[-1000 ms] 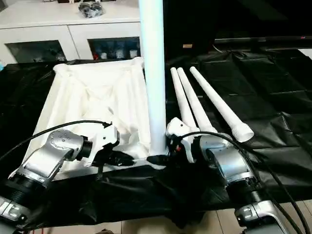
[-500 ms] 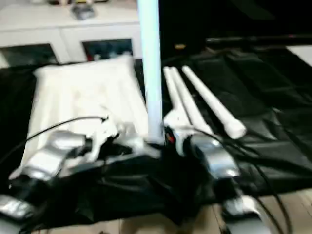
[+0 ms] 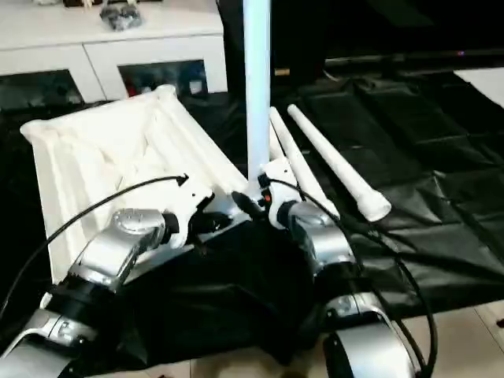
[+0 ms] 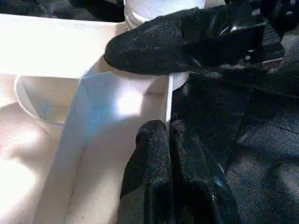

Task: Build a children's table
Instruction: Rotate leg to tighten

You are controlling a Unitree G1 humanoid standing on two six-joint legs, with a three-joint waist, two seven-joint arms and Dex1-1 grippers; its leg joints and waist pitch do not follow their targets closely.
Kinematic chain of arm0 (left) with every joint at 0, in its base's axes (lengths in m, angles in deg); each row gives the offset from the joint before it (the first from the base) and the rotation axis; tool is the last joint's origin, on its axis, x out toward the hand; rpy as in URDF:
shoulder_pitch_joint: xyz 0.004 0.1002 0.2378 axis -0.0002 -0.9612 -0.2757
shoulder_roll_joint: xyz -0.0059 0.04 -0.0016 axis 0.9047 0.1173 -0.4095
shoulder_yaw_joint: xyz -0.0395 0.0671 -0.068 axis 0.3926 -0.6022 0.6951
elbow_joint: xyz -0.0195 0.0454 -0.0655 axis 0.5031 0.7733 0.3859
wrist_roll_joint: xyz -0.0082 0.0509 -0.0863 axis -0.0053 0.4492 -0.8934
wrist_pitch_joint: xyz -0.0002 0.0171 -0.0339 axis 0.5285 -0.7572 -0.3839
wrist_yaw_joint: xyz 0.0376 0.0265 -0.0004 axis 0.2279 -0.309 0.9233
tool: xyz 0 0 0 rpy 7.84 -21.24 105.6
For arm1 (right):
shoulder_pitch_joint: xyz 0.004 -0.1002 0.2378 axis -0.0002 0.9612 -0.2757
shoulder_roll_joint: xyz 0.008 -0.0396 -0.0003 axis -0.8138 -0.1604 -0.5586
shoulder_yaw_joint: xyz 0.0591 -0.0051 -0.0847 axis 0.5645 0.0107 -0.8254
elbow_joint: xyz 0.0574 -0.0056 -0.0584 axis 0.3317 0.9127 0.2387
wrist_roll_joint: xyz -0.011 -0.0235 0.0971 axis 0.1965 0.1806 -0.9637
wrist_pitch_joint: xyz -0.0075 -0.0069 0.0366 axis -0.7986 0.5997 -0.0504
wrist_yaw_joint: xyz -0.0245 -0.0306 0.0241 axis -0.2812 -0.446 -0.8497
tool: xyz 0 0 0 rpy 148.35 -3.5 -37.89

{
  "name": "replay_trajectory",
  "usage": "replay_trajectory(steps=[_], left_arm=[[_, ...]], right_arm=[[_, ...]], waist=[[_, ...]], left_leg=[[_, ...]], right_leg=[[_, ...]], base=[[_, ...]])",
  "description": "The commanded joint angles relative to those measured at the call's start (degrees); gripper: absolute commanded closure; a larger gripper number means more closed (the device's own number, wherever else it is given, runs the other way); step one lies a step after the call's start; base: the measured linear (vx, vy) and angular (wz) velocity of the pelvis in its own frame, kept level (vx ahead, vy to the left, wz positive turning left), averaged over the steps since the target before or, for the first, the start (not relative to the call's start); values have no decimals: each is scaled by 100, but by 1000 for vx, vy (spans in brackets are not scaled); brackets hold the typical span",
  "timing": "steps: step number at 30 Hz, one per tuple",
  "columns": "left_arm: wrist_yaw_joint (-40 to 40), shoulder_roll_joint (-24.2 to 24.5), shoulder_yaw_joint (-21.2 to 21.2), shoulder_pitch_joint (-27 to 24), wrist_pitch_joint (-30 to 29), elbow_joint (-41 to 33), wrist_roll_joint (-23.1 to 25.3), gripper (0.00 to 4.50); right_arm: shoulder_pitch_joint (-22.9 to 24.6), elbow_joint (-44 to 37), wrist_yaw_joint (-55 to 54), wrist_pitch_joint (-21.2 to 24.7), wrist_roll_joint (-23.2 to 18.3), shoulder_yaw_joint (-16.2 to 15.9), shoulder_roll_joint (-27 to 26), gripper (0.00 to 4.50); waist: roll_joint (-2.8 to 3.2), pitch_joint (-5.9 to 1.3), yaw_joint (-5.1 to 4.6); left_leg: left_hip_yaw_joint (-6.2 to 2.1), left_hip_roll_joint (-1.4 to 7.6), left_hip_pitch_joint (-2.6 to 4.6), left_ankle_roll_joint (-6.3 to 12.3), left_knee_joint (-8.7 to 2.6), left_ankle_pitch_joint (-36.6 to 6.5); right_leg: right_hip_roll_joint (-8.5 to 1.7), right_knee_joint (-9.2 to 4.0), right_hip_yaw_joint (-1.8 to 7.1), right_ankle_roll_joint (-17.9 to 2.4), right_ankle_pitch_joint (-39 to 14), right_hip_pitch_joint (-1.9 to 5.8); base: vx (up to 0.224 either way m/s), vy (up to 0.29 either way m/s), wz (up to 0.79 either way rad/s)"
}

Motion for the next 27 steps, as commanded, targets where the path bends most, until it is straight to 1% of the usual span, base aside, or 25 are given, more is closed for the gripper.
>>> replay_trajectory(steps=[1, 3, 5, 6, 7, 8, 9, 10, 11, 12, 13, 14, 15, 16, 17, 18, 19, 20, 21, 22, 23, 24, 25, 26, 27], left_arm=[[-65, -243, -196, 90, 3, -284, -133, 450], [40, -235, -165, 93, 127, -276, -81, 450], [76, -224, -170, 80, 264, -306, -58, 450], [60, -232, -139, 67, 342, -352, -104, 450], [50, -239, -115, 59, 385, -384, -141, 406], [-10, -203, -124, 33, 386, -478, -168, 406], [-57, -175, -136, 15, 373, -544, -183, 395], [-135, -106, -139, -27, 363, -696, -214, 395], [-149, -81, -107, -45, 334, -780, -247, 395], [-162, -43, -76, -58, 300, -866, -271, 389], [-146, -18, -67, -60, 316, -894, -255, 375], [-103, 46, -49, -66, 365, -959, -207, 360], [-92, 101, -8, -51, 332, -980, -208, 352], [-87, 134, 21, -40, 301, -989, -215, 352], [-87, 134, 21, -40, 301, -989, -215, 352], [68, 255, 189, 51, 299, -898, -163, 352], [117, 285, 225, 70, 297, -883, -159, 352], [256, 369, 344, 137, 266, -826, -132, 352], [450, 475, 490, 226, 213, -738, -79, 352], [621, 595, 605, 303, 172, -651, -13, 352], [742, 726, 680, 363, 165, -568, 67, 352], [803, 807, 708, 388, 166, -530, 112, 352], [888, 997, 705, 423, 189, -428, 249, 352], [895, 1016, 704, 426, 192, -419, 262, 352], [937, 1125, 697, 442, 209, -360, 340, 352]], right_arm=[[25, -169, -67, 75, 46, -110, -54, 64], [244, -893, 20, 365, -98, 17, 128, 64], [481, -1493, 153, 568, -163, 42, 297, 64], [700, -2000, 270, 727, -192, 33, 464, 64], [840, -2316, 343, 817, -207, 25, 572, 61], [1026, -2710, 464, 925, -231, 4, 723, 61], [1130, -2924, 537, 981, -244, -10, 809, 61], [1337, -3340, 675, 1101, -324, -8, 979, 61], [1451, -3569, 756, 1200, -411, 8, 1073, 61], [1580, -3813, 869, 1306, -502, 14, 1192, 61], [1643, -3929, 929, 1354, -544, 10, 1254, 61], [1800, -4213, 1079, 1477, -646, -3, 1408, 61], [1927, -4429, 1184, 1583, -721, -12, 1531, 61], [2008, -4568, 1245, 1658, -770, -16, 1607, 61], [2008, -4568, 1245, 1658, -770, -16, 1607, 61], [2283, -5019, 1551, 1878, -946, -50, 1874, 61], [2346, -5137, 1612, 1945, -984, -54, 1931, 61], [2443, -5312, 1752, 2079, -1092, -67, 2037, 61], [2500, -5423, 1871, 2189, -1189, -93, 2119, 61], [2529, -5492, 1932, 2287, -1257, -127, 2163, 61], [2544, -5520, 1966, 2339, -1284, -175, 2177, 61], [2556, -5558, 1962, 2386, -1308, -207, 2193, 61], [2556, -5555, 1959, 2385, -1280, -295, 2187, 61], [2556, -5556, 1959, 2385, -1276, -304, 2187, 61], [2558, -5562, 1955, 2389, -1258, -356, 2184, 61]], waist=[[-44, -367, 47], [-51, -386, 63], [-57, -395, 94], [-26, -439, 145], [-53, -474, 205], [-8, -496, 228], [-17, -500, 241], [-1, -478, 269], [-1, -478, 269], [-14, -452, 299], [-18, -435, 301], [-10, -400, 297], [-20, -389, 303], [-17, -373, 298], [-10, -366, 287], [-15, -351, 266], [-17, -352, 279], [-10, -353, 271], [55, -356, 270], [24, -367, 262], [24, -367, 262], [37, -367, 237], [-21, -369, 219], [6, -372, 230], [8, -371, 226]], left_leg=[[-76, 213, 23, 516, -396, -840], [-81, 218, 15, 560, -386, -660], [-82, 216, 9, 641, -370, -467], [-85, 209, 2, 788, -325, -167], [-86, 201, -6, 938, -277, 182], [-100, 203, -13, 1024, -255, 345], [-101, 206, -32, 1125, -239, 494], [-94, 204, -53, 1292, -233, 506], [-94, 204, -53, 1292, -233, 506], [-91, 240, -36, 1227, -263, 137], [-84, 242, -39, 1180, -276, 7], [-77, 231, -36, 1047, -309, -297], [-75, 230, -25, 974, -319, -439], [-76, 228, -15, 832, -341, -660], [-81, 225, -18, 764, -355, -733], [-76, 208, 3, 602, -366, -968], [-77, 215, 13, 576, -365, -995], [-84, 209, -6, 543, -375, -986], [-99, 198, -17, 523, -374, -979], [-104, 189, -9, 516, -366, -949], [-104, 189, -9, 516, -366, -949], [-120, 175, -29, 495, -372, -913], [-119, 176, -30, 485, -366, -887], [-122, 177, -23, 484, -366, -860], [-119, 173, -39, 489, -363, -799]], right_leg=[[-339, -406, 290, -1430, -777, 294], [-331, -373, 293, -1422, -533, 310], [-321, -352, 299, -1417, -262, 319], [-317, -287, 303, -1441, 217, 319], [-304, -244, 310, -1434, 706, 323], [-314, -201, 308, -1465, 954, 317], [-304, -189, 304, -1461, 1158, 313], [-318, -194, 285, -1538, 1196, 279], [-318, -194, 285, -1538, 1196, 279], [-329, -241, 288, -1544, 740, 295], [-326, -264, 287, -1543, 548, 282], [-311, -325, 276, -1475, 92, 288], [-307, -351, 278, -1419, -121, 293], [-309, -380, 286, -1317, -486, 288], [-306, -396, 284, -1267, -635, 290], [-290, -452, 284, -1134, -1024, 281], [-295, -464, 292, -1081, -1097, 274], [-294, -463, 290, -1024, -1168, 274], [-294, -456, 279, -1000, -1190, 283], [-273, -464, 270, -933, -1176, 269], [-273, -464, 270, -933, -1176, 269], [-277, -473, 256, -897, -1223, 269], [-273, -476, 255, -897, -1223, 259], [-282, -463, 259, -907, -1231, 251], [-284, -455, 263, -911, -1217, 248]], base=[[0, 0, 0], [0, 0, 0], [0, 0, 0], [0, 0, 0], [0, 0, 0], [0, 0, 0], [0, 0, 0], [0, 0, 0], [0, 0, 0], [0, 0, 0], [0, 0, 0], [0, 0, 0], [0, 0, 0], [0, 0, 0], [0, 0, 0], [0, 0, 0], [0, 0, 0], [0, 0, 0], [0, 0, 0], [0, 0, 0], [0, 0, 0], [0, 0, 0], [0, 0, 0], [0, 0, 0], [0, 0, 0]])
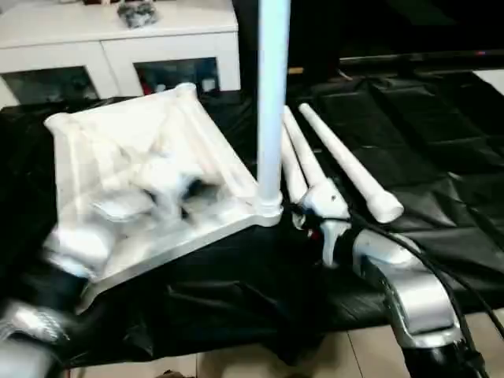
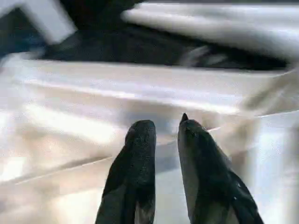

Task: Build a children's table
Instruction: Rotate leg to tighten, then rotate table base

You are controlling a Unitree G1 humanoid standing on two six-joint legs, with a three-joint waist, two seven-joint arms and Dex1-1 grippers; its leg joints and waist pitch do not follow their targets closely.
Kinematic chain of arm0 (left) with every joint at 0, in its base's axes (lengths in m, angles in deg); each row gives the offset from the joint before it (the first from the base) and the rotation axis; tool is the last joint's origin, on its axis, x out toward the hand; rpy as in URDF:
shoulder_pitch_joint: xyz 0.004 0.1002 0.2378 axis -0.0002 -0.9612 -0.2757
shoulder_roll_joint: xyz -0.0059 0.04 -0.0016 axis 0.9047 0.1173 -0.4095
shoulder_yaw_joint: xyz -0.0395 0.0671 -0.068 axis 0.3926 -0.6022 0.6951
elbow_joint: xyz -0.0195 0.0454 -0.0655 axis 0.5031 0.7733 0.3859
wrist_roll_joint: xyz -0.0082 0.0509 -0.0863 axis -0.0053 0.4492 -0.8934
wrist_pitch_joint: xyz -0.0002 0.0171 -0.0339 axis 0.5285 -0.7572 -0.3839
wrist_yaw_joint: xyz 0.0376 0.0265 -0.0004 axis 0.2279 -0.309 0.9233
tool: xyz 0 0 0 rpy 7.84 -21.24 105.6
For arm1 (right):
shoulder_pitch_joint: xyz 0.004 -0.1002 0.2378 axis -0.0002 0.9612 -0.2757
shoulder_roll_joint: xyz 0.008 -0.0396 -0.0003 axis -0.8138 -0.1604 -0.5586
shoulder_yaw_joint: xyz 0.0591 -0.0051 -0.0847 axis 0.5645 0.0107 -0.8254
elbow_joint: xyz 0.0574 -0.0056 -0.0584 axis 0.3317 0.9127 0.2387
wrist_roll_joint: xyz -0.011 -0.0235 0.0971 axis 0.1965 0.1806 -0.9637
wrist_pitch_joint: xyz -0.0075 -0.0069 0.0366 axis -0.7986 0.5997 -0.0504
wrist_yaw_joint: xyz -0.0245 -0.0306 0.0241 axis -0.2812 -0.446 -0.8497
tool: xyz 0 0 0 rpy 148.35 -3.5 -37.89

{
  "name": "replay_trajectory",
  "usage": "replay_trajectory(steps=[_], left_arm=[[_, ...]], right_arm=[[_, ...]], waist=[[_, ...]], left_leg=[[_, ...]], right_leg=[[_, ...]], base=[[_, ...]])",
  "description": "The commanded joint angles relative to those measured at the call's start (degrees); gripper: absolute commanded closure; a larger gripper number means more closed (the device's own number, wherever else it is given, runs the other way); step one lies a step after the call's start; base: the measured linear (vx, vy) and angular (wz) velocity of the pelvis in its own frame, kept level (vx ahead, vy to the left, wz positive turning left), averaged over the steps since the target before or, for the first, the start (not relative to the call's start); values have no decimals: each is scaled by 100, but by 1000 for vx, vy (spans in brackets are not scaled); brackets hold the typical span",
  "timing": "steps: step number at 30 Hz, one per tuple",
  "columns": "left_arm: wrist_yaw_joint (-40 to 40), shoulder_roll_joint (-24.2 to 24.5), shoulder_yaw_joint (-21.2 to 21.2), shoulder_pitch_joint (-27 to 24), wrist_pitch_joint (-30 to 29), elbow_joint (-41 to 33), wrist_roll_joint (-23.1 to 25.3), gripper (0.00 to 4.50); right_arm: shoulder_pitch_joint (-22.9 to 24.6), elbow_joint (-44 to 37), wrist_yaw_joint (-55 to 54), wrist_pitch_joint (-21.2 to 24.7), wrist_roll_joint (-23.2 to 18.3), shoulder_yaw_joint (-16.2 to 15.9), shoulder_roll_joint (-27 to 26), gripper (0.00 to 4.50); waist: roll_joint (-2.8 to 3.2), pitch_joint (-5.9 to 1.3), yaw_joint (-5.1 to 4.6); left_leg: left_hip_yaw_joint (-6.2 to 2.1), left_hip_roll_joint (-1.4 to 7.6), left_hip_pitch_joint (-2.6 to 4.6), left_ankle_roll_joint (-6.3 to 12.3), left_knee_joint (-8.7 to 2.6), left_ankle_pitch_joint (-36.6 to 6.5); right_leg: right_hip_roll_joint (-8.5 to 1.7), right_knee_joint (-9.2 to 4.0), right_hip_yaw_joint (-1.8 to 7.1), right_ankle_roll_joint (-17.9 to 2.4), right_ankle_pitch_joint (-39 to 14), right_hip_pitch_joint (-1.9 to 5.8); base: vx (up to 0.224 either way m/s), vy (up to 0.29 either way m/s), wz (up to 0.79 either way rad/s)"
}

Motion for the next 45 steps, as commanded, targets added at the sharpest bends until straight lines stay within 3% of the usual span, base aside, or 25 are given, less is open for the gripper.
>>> replay_trajectory(steps=[1, 3, 5, 8, 11, 16, 17, 18, 19, 20, 21, 27, 31, 35, 39, 43, 45], left_arm=[[164, 295, 24, 22, -74, 223, 266, 352], [256, 498, 0, 21, -96, 293, 420, 352], [372, 629, -32, 43, -126, 403, 524, 352], [616, 785, -18, 69, -230, 506, 712, 352], [834, 1056, -56, 32, -344, 513, 1017, 352], [655, 1468, -117, -253, -770, 146, 1231, 352], [655, 1468, -117, -253, -770, 146, 1231, 369], [510, 1614, -206, -394, -936, 9, 1284, 369], [451, 1659, -247, -447, -971, -12, 1288, 369], [317, 1694, -289, -522, -1002, -31, 1237, 392], [233, 1713, -320, -560, -1016, -42, 1211, 399], [-291, 1889, -622, -802, -1244, -182, 1185, 448], [-614, 2030, -842, -881, -1329, -243, 1216, 450], [-940, 2135, -1003, -946, -1334, -343, 1191, 450], [-1458, 2283, -1172, -1026, -1386, -593, 1035, 450], [-2502, 2684, -1443, -1295, -1396, -1286, 618, 450], [-2795, 2755, -1466, -1399, -1416, -1637, 408, 450]], right_arm=[[-33, -86, -18, 82, -11, -184, -56, 61], [-107, 15, -89, 81, 64, -265, -136, 61], [-198, 140, -193, 111, 145, -345, -179, 61], [-315, 351, -360, 114, 343, -475, -217, 61], [-445, 660, -666, 60, 646, -604, -291, 61], [-507, 876, -802, 93, 725, -743, -436, 61], [-507, 876, -802, 93, 725, -743, -436, 61], [-529, 923, -819, 133, 712, -824, -471, 61], [-543, 956, -828, 124, 720, -855, -486, 61], [-561, 996, -811, 146, 703, -886, -510, 61], [-569, 1015, -798, 153, 700, -900, -518, 61], [-641, 1157, -755, 179, 735, -970, -569, 133], [-775, 1377, -814, 58, 818, -1048, -618, 150], [-913, 1637, -874, -109, 932, -1113, -688, 196], [-1102, 1986, -917, -248, 1000, -1144, -790, 232], [-1373, 2597, -976, -559, 1118, -1213, -977, 271], [-1447, 2764, -990, -660, 1160, -1218, -1039, 285]], waist=[[-101, -366, 33], [-51, -389, 33], [-63, -396, 41], [-12, -407, 64], [-15, -411, 75], [-16, -397, 106], [-11, -384, 105], [-59, -384, 110], [-24, -380, 112], [-57, -379, 110], [-40, -379, 116], [-38, -379, 127], [13, -385, 120], [5, -386, 97], [4, -387, 97], [-22, -376, 80], [-4, -365, 66]], left_leg=[[-97, 176, 45, 478, -379, -766], [-112, 187, 43, 495, -371, -589], [-113, 198, 55, 494, -373, -526], [-103, 196, 76, 469, -359, -507], [-98, 180, 65, 439, -349, -422], [-96, 200, 87, 340, -370, -650], [-99, 205, 75, 325, -384, -661], [-96, 211, 86, 306, -391, -706], [-101, 204, 78, 296, -395, -714], [-94, 203, 81, 294, -395, -729], [-99, 199, 78, 292, -395, -731], [-99, 201, 84, 247, -404, -774], [-103, 193, 86, 238, -400, -748], [-101, 188, 86, 174, -401, -837], [-95, 194, 92, 182, -402, -786], [-94, 195, 99, 150, -416, -889], [-89, 196, 101, 126, -421, -955]], right_leg=[[-295, -468, 266, -948, -1226, 318], [-282, -413, 269, -1006, -881, 303], [-292, -384, 272, -1109, -655, 301], [-297, -348, 279, -1249, -438, 290], [-292, -323, 280, -1278, -251, 295], [-321, -341, 292, -1250, -507, 300], [-315, -343, 292, -1237, -530, 296], [-319, -350, 294, -1223, -580, 292], [-314, -337, 296, -1218, -614, 286], [-314, -348, 298, -1209, -633, 282], [-325, -346, 300, -1212, -663, 283], [-324, -342, 308, -1208, -660, 276], [-324, -332, 305, -1248, -532, 280], [-322, -325, 304, -1295, -511, 285], [-320, -314, 308, -1354, -438, 284], [-330, -315, 307, -1381, -565, 280], [-331, -315, 311, -1422, -620, 269]], base=[[0, 0, 0], [0, 0, 0], [0, 0, 0], [0, 0, 0], [0, 0, 0], [0, 0, 0], [0, 0, 0], [0, 0, 0], [0, 0, 0], [0, 0, 0], [0, 0, 0], [0, 0, 0], [0, 0, 0], [0, 0, 0], [0, 0, 0], [0, 0, 0], [0, 0, 0]])
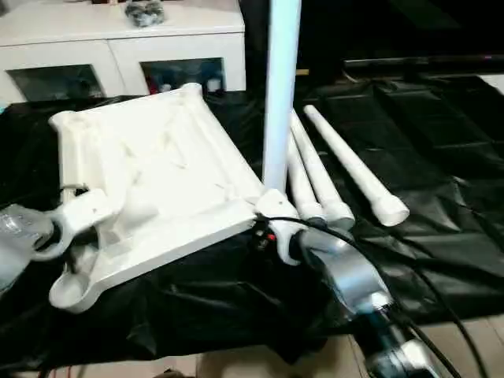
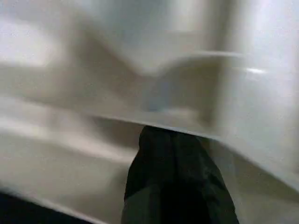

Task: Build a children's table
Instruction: Rotate table base

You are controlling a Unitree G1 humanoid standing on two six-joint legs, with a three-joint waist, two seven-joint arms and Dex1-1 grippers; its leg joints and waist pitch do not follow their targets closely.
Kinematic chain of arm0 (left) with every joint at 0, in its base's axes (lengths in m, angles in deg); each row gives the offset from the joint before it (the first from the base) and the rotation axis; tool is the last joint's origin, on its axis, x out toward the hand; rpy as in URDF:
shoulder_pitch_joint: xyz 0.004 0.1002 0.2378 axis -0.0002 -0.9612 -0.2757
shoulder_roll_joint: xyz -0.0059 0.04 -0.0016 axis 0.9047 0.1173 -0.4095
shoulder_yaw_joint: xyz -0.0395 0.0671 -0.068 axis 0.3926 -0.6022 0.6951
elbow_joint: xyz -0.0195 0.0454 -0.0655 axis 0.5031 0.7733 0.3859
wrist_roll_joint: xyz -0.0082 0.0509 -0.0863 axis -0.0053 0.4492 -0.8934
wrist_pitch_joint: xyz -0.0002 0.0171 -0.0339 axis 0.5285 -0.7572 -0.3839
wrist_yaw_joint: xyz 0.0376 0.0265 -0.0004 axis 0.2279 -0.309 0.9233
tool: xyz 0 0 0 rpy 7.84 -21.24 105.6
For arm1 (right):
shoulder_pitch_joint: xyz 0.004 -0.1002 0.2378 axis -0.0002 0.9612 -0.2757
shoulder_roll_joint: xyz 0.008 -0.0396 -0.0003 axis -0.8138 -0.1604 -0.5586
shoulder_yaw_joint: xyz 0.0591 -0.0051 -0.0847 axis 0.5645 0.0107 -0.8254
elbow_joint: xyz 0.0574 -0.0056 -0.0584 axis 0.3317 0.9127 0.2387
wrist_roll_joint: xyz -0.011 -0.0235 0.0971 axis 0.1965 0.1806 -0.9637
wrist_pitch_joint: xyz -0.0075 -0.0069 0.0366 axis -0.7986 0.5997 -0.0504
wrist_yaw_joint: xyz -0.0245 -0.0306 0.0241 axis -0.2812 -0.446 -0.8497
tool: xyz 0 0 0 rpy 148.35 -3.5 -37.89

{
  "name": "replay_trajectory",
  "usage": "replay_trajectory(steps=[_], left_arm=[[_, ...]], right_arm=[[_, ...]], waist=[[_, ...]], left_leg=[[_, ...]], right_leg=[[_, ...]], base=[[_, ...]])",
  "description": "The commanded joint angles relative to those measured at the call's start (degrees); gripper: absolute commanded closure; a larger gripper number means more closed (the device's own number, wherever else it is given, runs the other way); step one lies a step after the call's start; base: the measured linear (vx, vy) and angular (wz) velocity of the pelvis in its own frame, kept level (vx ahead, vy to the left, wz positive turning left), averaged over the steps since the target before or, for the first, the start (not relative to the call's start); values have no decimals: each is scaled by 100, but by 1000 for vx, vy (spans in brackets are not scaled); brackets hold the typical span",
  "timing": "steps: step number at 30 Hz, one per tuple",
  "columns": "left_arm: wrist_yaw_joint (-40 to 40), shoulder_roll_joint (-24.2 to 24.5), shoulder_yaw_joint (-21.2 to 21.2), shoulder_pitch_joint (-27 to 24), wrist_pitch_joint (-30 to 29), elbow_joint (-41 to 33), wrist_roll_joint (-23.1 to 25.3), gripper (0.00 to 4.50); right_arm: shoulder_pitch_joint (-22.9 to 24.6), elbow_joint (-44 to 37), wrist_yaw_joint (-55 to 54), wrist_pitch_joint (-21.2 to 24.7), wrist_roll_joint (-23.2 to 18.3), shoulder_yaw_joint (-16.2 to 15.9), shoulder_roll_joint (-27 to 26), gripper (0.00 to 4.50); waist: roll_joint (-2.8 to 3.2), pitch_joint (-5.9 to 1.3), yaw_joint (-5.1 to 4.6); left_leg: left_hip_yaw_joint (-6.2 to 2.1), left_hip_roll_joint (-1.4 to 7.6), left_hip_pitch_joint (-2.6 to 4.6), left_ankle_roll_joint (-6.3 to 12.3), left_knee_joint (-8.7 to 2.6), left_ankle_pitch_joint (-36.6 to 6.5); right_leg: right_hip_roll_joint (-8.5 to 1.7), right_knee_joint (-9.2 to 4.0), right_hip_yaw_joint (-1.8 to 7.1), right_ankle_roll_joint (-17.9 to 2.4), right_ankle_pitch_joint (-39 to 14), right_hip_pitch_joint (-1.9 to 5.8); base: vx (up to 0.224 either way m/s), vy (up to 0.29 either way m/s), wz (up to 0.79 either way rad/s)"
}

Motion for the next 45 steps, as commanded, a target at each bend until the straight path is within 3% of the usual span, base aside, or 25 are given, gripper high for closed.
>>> replay_trajectory(steps=[1, 3, 4, 9, 14, 15, 20, 29, 31, 38, 39, 45], left_arm=[[-469, 33, -104, -118, -86, -507, -348, 450], [-672, -32, -74, -208, -252, -865, -629, 450], [-720, -83, -82, -225, -269, -973, -721, 450], [-815, -225, -179, -253, -346, -1188, -900, 450], [-903, -330, -273, -301, -416, -1395, -1008, 450], [-893, -344, -281, -302, -406, -1402, -1003, 450], [-736, -560, -335, -269, -437, -1437, -1006, 450], [-468, -1063, -448, -92, -397, -1351, -1126, 450], [-349, -1264, -454, 4, -329, -1234, -1100, 450], [126, -1771, -416, 314, -96, -727, -975, 450], [183, -1835, -403, 355, -73, -659, -966, 450], [972, -2484, -205, 683, 591, 139, -831, 450]], right_arm=[[-141, 142, -42, -185, 36, -42, -90, 285], [-202, 242, -53, -250, 51, -42, -141, 308], [-218, 270, -53, -275, 54, -42, -154, 318], [-250, 381, -30, -402, 50, -60, -184, 356], [-281, 553, 10, -575, 106, -35, -243, 392], [-284, 559, 4, -584, 116, -36, -246, 402], [-295, 609, 11, -644, 121, -24, -261, 445], [-450, 926, 38, -893, 159, -2, -435, 449], [-617, 1206, 11, -1030, 182, -12, -568, 449], [-1150, 2035, -125, -1368, 247, 68, -979, 449], [-1204, 2116, -133, -1404, 255, 78, -1015, 449], [-1580, 2715, -381, -1752, 340, 201, -1206, 449]], waist=[[28, -360, -8], [27, -369, -21], [-24, -366, -34], [0, -391, -80], [-9, -360, -96], [32, -358, -88], [14, -353, -98], [-3, -395, -97], [28, -405, -120], [-28, -397, -154], [-6, -399, -152], [-14, -402, -146]], left_leg=[[-85, 202, 111, 129, -445, -973], [-86, 196, 107, 141, -442, -851], [-81, 191, 93, 156, -440, -793], [-75, 173, 74, 302, -399, -520], [-65, 178, 95, 279, -411, -814], [-70, 178, 105, 241, -413, -895], [-80, 182, 104, 158, -433, -1024], [-79, 168, 67, 264, -392, -681], [-79, 158, 72, 298, -379, -641], [-70, 164, 61, 323, -373, -745], [-73, 159, 70, 320, -369, -752], [-80, 171, 51, 331, -359, -751]], right_leg=[[-325, -329, 306, -1430, -626, 281], [-312, -310, 302, -1414, -488, 301], [-304, -307, 303, -1416, -446, 311], [-307, -280, 296, -1508, -130, 334], [-299, -337, 303, -1442, -679, 311], [-298, -340, 304, -1419, -779, 303], [-281, -354, 302, -1339, -869, 306], [-291, -309, 296, -1433, -421, 346], [-277, -303, 284, -1481, -282, 346], [-289, -325, 286, -1506, -483, 346], [-291, -324, 282, -1508, -524, 342], [-300, -311, 281, -1487, -475, 346]], base=[[0, 0, 0], [0, 0, 0], [0, 0, 0], [0, 0, 0], [0, 0, 0], [0, 0, 0], [0, 0, 0], [0, 0, 0], [0, 0, 0], [0, 0, 0], [0, 0, 0], [0, 0, 0]])
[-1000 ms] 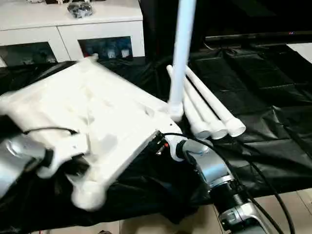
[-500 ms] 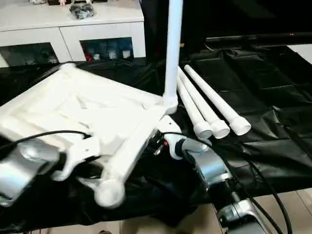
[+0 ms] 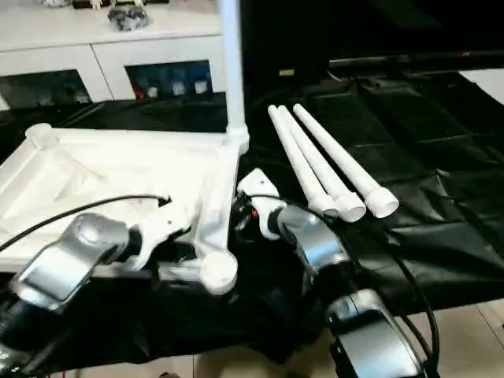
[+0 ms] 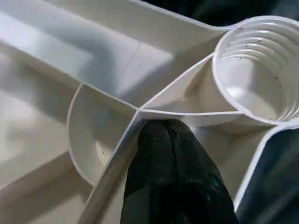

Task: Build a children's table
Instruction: Rotate table base

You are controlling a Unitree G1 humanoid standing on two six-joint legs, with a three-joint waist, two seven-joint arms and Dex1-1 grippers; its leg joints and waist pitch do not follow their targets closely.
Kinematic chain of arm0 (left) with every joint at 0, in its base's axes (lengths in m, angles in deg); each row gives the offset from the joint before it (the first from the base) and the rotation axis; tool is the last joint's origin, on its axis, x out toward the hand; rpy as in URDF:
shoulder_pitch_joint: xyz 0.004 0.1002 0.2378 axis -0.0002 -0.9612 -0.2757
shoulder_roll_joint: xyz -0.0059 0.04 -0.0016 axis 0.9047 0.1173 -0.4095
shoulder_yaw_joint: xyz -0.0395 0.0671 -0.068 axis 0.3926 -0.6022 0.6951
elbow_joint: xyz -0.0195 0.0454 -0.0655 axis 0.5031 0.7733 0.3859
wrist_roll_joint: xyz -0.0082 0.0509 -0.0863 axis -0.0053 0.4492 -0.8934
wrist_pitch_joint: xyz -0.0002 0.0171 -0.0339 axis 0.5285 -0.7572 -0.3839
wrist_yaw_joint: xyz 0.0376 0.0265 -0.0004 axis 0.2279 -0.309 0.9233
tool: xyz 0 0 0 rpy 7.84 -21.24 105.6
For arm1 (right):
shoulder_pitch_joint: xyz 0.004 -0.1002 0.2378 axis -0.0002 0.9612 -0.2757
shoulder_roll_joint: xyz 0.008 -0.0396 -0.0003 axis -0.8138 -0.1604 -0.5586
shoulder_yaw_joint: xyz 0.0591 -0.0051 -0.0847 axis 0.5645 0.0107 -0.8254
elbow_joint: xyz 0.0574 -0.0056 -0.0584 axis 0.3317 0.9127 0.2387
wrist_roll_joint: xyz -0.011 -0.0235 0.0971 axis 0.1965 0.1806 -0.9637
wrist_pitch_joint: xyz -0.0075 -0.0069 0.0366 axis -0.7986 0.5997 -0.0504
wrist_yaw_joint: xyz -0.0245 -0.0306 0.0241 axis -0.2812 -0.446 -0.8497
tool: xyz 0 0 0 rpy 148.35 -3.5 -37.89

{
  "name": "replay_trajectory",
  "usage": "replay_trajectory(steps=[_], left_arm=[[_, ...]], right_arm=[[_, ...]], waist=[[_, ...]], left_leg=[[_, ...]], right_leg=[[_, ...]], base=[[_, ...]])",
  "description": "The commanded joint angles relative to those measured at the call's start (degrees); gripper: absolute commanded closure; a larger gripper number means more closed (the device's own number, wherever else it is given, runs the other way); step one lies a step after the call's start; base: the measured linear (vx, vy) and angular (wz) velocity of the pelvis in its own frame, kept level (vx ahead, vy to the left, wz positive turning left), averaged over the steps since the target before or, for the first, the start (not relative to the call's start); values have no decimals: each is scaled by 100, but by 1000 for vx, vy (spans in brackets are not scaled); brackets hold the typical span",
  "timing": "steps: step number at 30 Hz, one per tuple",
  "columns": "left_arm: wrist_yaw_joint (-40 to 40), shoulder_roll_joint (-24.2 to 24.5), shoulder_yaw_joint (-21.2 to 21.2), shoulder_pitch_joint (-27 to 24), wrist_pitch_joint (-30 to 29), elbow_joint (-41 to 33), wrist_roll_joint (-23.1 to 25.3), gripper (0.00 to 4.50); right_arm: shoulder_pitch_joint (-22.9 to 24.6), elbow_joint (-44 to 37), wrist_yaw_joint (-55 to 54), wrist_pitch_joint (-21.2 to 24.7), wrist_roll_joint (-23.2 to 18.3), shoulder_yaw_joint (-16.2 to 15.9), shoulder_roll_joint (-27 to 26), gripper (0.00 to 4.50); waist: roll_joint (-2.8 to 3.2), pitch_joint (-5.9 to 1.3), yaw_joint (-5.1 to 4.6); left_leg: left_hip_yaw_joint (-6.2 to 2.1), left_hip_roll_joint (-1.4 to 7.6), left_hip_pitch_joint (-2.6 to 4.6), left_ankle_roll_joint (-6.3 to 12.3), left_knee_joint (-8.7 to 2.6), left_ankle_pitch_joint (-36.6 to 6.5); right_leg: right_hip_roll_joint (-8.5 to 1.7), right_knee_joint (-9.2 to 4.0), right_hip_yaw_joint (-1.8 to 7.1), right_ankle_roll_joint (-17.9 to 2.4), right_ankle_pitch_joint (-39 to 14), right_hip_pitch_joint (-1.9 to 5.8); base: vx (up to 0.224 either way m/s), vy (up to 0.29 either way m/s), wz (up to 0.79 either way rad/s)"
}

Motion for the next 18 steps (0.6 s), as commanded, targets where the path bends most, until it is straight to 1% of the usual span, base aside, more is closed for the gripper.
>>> replay_trajectory(steps=[1, 2, 3, 5, 6, 7, 8, 9, 10, 11, 12, 13, 14, 15, 17, 18], left_arm=[[445, -392, 171, 304, 500, 217, -25, 450], [536, -458, 207, 341, 610, 313, -23, 450], [672, -532, 240, 396, 741, 448, 0, 450], [781, -577, 254, 438, 899, 553, 33, 450], [888, -651, 308, 479, 1090, 674, 31, 450], [942, -695, 339, 501, 1174, 726, 44, 450], [942, -695, 339, 501, 1174, 726, 44, 450], [877, -703, 344, 496, 1217, 685, 11, 450], [868, -633, 333, 448, 1192, 571, 40, 450], [909, -610, 361, 412, 1220, 532, 54, 450], [961, -603, 446, 360, 1204, 471, 24, 450], [981, -601, 516, 322, 1181, 416, -16, 450], [946, -592, 619, 273, 1135, 340, -131, 429], [900, -566, 657, 234, 1107, 263, -189, 417], [748, -453, 795, 79, 974, -55, -379, 417], [602, -325, 941, -109, 844, -412, -580, 417]], right_arm=[[-209, 43, 7, -310, -47, -113, -323, 449], [-220, 57, -23, -322, -50, -86, -325, 449], [-231, 84, -41, -357, -49, -47, -321, 449], [-225, 80, -58, -378, -43, -20, -304, 449], [-204, 60, -105, -408, -21, 16, -270, 449], [-173, 19, -141, -427, 5, 54, -226, 449], [-173, 19, -141, -427, 5, 54, -226, 449], [-109, -123, -175, -435, 19, 93, -139, 449], [18, -449, -161, -310, -42, 165, -33, 449], [108, -672, -127, -237, -88, 221, 30, 449], [217, -949, -98, -146, -139, 278, 97, 449], [289, -1134, -91, -80, -166, 310, 140, 449], [384, -1388, -95, 12, -195, 358, 199, 450], [437, -1531, -92, 69, -218, 384, 228, 450], [634, -2067, -60, 309, -317, 485, 347, 450], [835, -2611, -49, 575, -413, 616, 479, 450]], waist=[[-12, -404, 21], [-16, -405, 21], [-20, -415, 29], [-29, -416, 31], [22, -418, 33], [-14, -423, 21], [12, -423, 21], [7, -426, 27], [80, -426, 35], [52, -423, 42], [62, -425, 54], [97, -411, 65], [61, -420, 66], [86, -416, 70], [70, -412, 81], [65, -384, 90]], left_leg=[[-73, 168, 55, 336, -395, -770], [-66, 160, 58, 339, -388, -760], [-72, 161, 44, 350, -384, -728], [-75, 157, 36, 401, -379, -729], [-79, 152, 35, 402, -371, -727], [-73, 155, 34, 414, -370, -713], [-78, 162, 37, 424, -372, -704], [-79, 167, 41, 430, -372, -714], [-85, 168, 51, 419, -369, -736], [-82, 179, 55, 430, -371, -738], [-82, 178, 57, 447, -372, -731], [-84, 178, 63, 448, -378, -752], [-88, 187, 50, 457, -379, -761], [-91, 181, 46, 446, -381, -768], [-84, 187, 68, 437, -388, -860], [-87, 201, 68, 404, -415, -930]], right_leg=[[-299, -354, 274, -1473, -471, 351], [-295, -360, 276, -1473, -451, 344], [-301, -347, 273, -1473, -381, 367], [-310, -353, 270, -1464, -404, 369], [-313, -349, 269, -1463, -394, 368], [-304, -352, 268, -1466, -342, 368], [-303, -348, 262, -1478, -307, 362], [-305, -344, 260, -1491, -313, 363], [-308, -337, 260, -1497, -308, 357], [-292, -341, 263, -1464, -242, 361], [-291, -332, 262, -1467, -206, 357], [-282, -345, 262, -1442, -212, 361], [-289, -335, 263, -1443, -164, 373], [-294, -331, 260, -1464, -192, 367], [-292, -353, 262, -1441, -314, 355], [-281, -361, 276, -1367, -483, 364]], base=[[0, 0, 0], [0, 0, 0], [0, 0, 0], [0, 0, 0], [0, 0, 0], [0, 0, 0], [0, 0, 0], [0, 0, 0], [0, 0, 0], [0, 0, 0], [0, 0, 0], [0, 0, 0], [0, 0, 0], [0, 0, 0], [0, 0, 0], [0, 0, 0]])
